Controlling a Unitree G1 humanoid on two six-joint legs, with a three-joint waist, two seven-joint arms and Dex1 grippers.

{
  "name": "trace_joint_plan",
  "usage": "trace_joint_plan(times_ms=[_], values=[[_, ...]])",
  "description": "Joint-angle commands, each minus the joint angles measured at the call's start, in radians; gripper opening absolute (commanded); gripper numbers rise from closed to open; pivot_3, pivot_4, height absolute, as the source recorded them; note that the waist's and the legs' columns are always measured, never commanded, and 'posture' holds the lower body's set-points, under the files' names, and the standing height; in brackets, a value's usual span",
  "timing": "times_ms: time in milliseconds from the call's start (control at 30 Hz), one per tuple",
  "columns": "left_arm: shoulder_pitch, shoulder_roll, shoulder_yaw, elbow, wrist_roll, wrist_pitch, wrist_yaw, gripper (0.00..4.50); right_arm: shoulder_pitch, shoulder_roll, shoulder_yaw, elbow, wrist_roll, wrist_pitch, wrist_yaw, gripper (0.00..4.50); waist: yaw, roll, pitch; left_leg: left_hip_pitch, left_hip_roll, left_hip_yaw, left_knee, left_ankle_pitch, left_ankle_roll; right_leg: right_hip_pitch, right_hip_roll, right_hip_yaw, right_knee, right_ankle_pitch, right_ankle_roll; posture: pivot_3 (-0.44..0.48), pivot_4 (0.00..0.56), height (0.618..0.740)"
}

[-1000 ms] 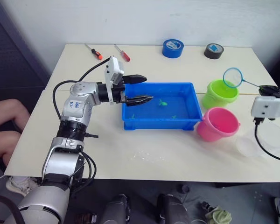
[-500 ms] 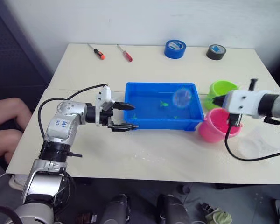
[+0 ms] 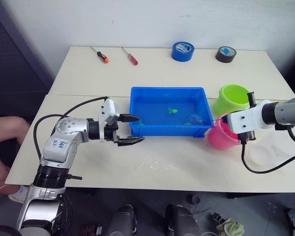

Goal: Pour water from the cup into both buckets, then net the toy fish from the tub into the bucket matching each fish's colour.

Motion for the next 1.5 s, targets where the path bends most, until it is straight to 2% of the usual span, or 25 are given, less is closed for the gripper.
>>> trace_joint_plan(times_ms=[33,300,433,600,767,967,1067,1267,1500], values=[[0.003,0.006,0.015,-0.052,-0.026,-0.002,0.015,4.47,0.008,0.033,-0.054,-0.051,0.068,0.096,0.012,0.00,0.001,0.000,0.000,0.000,0.000,0.000,0.000,0.000,0.000,0.000,0.000,0.000,0.000,0.000,0.000,0.000,0.150,0.740],[-0.029,0.007,0.010,-0.016,-0.022,-0.022,0.020,4.47,0.132,0.147,-0.196,-0.129,0.288,0.577,-0.030,0.00,0.008,0.000,0.000,0.000,-0.001,-0.002,0.000,0.000,0.000,0.001,0.000,-0.001,0.000,0.000,0.000,0.000,0.150,0.740],[-0.048,0.009,0.008,0.008,-0.020,-0.033,0.014,4.47,0.184,0.190,-0.263,-0.177,0.372,0.743,-0.080,0.00,0.006,0.000,0.000,0.000,-0.001,-0.002,0.000,0.000,0.000,0.001,0.000,-0.002,0.000,0.000,0.000,0.000,0.150,0.740],[-0.065,0.009,0.002,0.028,-0.018,-0.043,0.007,4.47,0.222,0.263,-0.355,-0.224,0.474,0.916,-0.173,0.00,0.005,0.000,0.000,0.000,0.000,-0.003,0.000,0.000,0.000,0.001,0.000,-0.002,0.001,0.000,0.000,0.000,0.150,0.740],[-0.090,-0.002,-0.002,0.066,-0.020,-0.057,0.001,4.47,0.249,0.298,-0.414,-0.250,0.531,0.993,-0.239,0.00,0.007,0.000,0.000,0.000,-0.001,-0.002,0.000,0.000,0.000,0.001,0.000,-0.002,0.001,0.000,0.000,0.000,0.150,0.740],[-0.132,-0.014,-0.013,0.128,-0.009,-0.085,-0.010,4.47,0.299,0.289,-0.418,-0.291,0.516,0.946,-0.277,0.00,0.006,0.000,0.000,0.000,-0.001,-0.002,0.000,0.000,0.000,0.001,0.000,-0.001,0.001,0.000,0.000,0.000,0.150,0.740],[-0.164,-0.016,-0.019,0.178,0.005,-0.108,-0.020,4.47,0.308,0.225,-0.306,-0.297,0.345,0.734,-0.286,0.00,0.004,0.000,0.000,0.000,-0.001,0.000,0.000,0.000,0.000,0.000,0.000,-0.001,0.001,0.000,0.000,0.000,0.150,0.740],[-0.155,0.018,-0.022,0.211,0.029,-0.140,-0.048,4.47,0.207,0.204,-0.158,-0.248,0.223,0.578,-0.230,0.00,-0.001,0.000,0.000,0.000,0.000,0.002,-0.001,0.000,0.000,-0.001,0.001,0.000,0.001,0.000,0.000,0.000,0.150,0.740],[-0.113,0.037,0.007,0.160,0.015,-0.124,-0.016,4.47,0.080,0.300,-0.066,-0.142,0.196,0.560,-0.202,0.00,0.002,0.000,0.000,0.000,0.000,0.001,0.000,0.000,0.000,-0.001,0.000,0.000,0.001,0.000,0.000,0.000,0.150,0.740]])
